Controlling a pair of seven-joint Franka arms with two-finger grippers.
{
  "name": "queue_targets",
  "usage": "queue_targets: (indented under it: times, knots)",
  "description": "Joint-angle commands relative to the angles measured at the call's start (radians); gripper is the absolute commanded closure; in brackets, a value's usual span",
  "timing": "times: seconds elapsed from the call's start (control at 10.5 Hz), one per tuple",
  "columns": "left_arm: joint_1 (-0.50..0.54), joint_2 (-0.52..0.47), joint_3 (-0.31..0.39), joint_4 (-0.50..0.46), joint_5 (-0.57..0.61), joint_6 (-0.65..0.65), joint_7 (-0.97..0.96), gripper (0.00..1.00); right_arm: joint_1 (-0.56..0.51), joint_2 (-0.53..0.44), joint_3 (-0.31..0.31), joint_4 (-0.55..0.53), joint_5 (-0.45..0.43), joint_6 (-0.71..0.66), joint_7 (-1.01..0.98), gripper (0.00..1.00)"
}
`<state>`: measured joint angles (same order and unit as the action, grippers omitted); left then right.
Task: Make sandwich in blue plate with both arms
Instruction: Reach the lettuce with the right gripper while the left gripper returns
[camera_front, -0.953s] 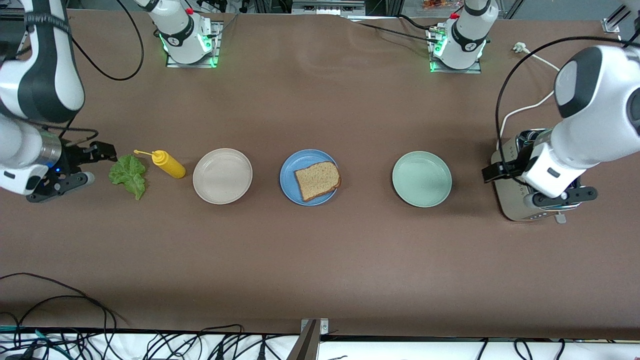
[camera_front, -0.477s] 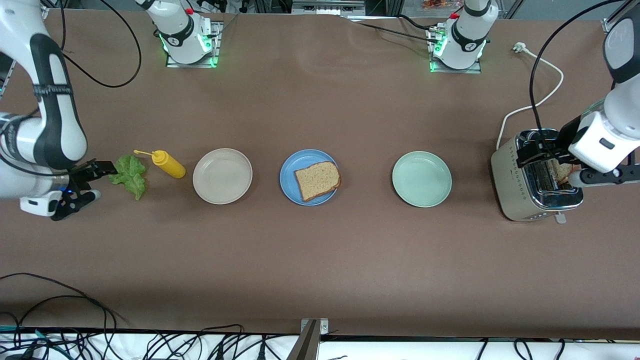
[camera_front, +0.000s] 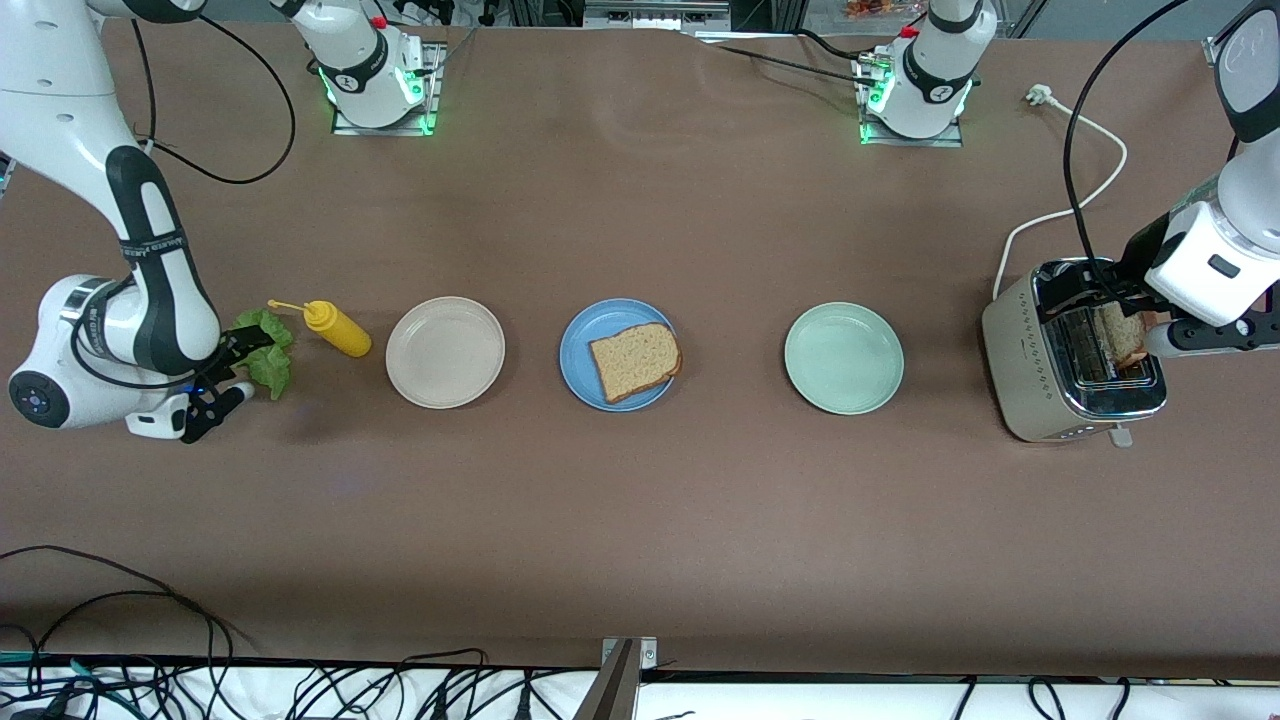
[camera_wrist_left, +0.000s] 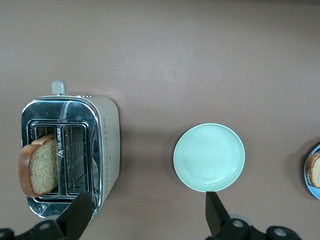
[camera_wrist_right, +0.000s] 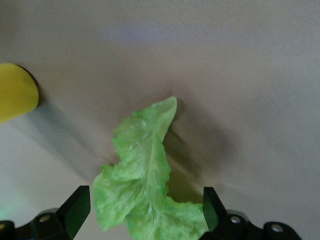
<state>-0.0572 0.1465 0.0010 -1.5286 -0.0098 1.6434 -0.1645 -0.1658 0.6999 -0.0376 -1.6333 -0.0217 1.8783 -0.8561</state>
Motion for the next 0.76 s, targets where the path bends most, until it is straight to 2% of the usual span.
queue_targets:
  times: [0.0, 0.19, 0.29, 0.48, 0.67]
  knots:
    - [0.004, -0.054, -0.006, -0.065, 0.011, 0.009, 0.022, 0.00, -0.009, 0.032, 0.008, 0.033, 0.034, 0.019, -0.057, 0.24]
    - [0.000, -0.045, -0.007, -0.047, 0.011, 0.007, 0.013, 0.00, -0.009, 0.052, 0.008, 0.033, 0.022, 0.019, -0.084, 0.80]
    - [-0.001, -0.045, -0.009, -0.041, 0.011, 0.006, 0.011, 0.00, -0.009, 0.053, 0.008, 0.036, 0.020, 0.012, -0.083, 1.00]
    - [0.000, -0.047, -0.007, -0.039, 0.011, 0.003, 0.013, 0.00, -0.009, 0.052, 0.007, 0.067, 0.022, -0.010, -0.087, 1.00]
    - [0.010, -0.051, -0.003, -0.033, 0.013, 0.000, 0.016, 0.00, -0.006, 0.047, 0.008, 0.146, 0.019, -0.071, -0.107, 1.00]
